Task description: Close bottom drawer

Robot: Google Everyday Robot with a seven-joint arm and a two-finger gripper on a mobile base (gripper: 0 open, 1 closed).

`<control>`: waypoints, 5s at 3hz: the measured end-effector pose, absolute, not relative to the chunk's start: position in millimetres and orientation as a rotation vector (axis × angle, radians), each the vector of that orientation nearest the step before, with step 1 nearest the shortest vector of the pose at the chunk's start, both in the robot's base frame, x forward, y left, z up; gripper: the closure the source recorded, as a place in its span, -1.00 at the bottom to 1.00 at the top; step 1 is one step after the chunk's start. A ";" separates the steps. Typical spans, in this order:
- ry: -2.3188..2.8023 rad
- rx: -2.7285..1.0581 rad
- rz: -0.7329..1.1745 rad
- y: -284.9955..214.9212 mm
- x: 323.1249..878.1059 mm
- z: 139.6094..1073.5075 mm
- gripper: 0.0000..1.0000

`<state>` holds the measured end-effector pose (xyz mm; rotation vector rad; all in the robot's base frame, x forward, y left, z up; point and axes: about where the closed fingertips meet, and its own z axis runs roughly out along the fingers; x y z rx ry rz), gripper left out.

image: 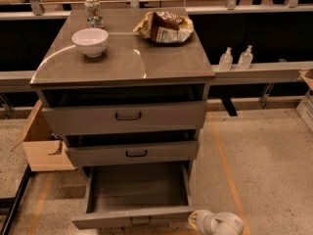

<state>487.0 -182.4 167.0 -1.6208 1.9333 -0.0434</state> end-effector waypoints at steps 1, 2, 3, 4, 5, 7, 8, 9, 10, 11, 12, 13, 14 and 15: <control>1.885 -1.614 -0.105 -181.9 511.0 168.7 1.00; 1.836 -1.609 -0.157 -178.7 536.7 171.7 1.00; 1.782 -1.618 -0.193 -168.8 562.2 172.2 1.00; 1.740 -1.625 -0.224 -160.7 585.8 171.1 1.00; 1.707 -1.644 -0.248 -154.4 609.0 167.7 1.00; 1.667 -1.741 -0.333 -158.0 649.1 157.3 1.00; 1.654 -1.776 -0.376 -162.8 663.4 155.2 1.00; 1.644 -1.792 -0.412 -167.0 674.9 155.6 1.00; 1.635 -1.796 -0.441 -169.6 685.0 157.1 1.00; 1.623 -1.782 -0.491 -169.6 699.3 161.0 1.00; 1.641 -1.774 -0.478 -178.4 690.0 165.2 1.00; 1.675 -1.771 -0.408 -189.3 656.7 177.0 1.00; 1.719 -1.742 -0.330 -202.0 609.1 198.5 1.00; 1.713 -1.758 -0.299 -192.4 594.1 195.4 0.65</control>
Offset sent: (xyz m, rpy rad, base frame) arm 0.0868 0.0060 0.0104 -0.0429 -0.2022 0.0231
